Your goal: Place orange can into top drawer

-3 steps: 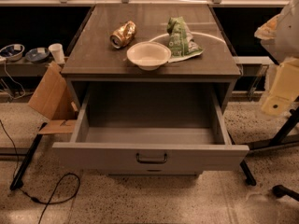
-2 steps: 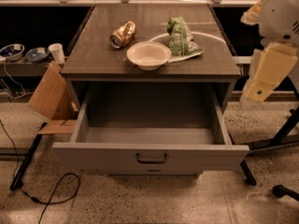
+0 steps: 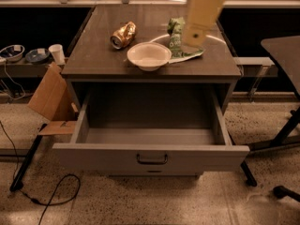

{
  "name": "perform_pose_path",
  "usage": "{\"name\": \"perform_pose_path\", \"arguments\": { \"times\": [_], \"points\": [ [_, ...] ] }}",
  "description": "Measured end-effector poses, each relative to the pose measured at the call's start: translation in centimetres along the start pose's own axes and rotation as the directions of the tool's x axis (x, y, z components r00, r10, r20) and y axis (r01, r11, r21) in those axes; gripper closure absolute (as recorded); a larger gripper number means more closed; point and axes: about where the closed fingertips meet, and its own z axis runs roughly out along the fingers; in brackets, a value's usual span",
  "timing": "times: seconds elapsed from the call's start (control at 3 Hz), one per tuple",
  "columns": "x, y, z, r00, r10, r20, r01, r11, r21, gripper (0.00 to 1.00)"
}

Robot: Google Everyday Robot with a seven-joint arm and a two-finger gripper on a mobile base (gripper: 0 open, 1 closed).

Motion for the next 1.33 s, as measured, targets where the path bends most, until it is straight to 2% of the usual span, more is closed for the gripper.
{"name": "perform_pose_path", "arguments": {
  "times": [0.33,0.67,1.0,1.33],
  "points": [
    [-3.7,-3.0,1.8,1.0,-0.017,0.003,0.017,0.9996,0.024,0.0],
    [-7.0,-4.6,7.3,0.996,0.071,0.054,-0.069,0.9969,-0.038,0.0],
    [-7.0,-4.6,7.3,0.996,0.071,0.054,-0.069,0.9969,-0.038,0.0],
    [-7.3,-5.3,7.8,0.989,0.126,0.078,-0.124,0.9918,-0.029,0.0]
  ]
}}
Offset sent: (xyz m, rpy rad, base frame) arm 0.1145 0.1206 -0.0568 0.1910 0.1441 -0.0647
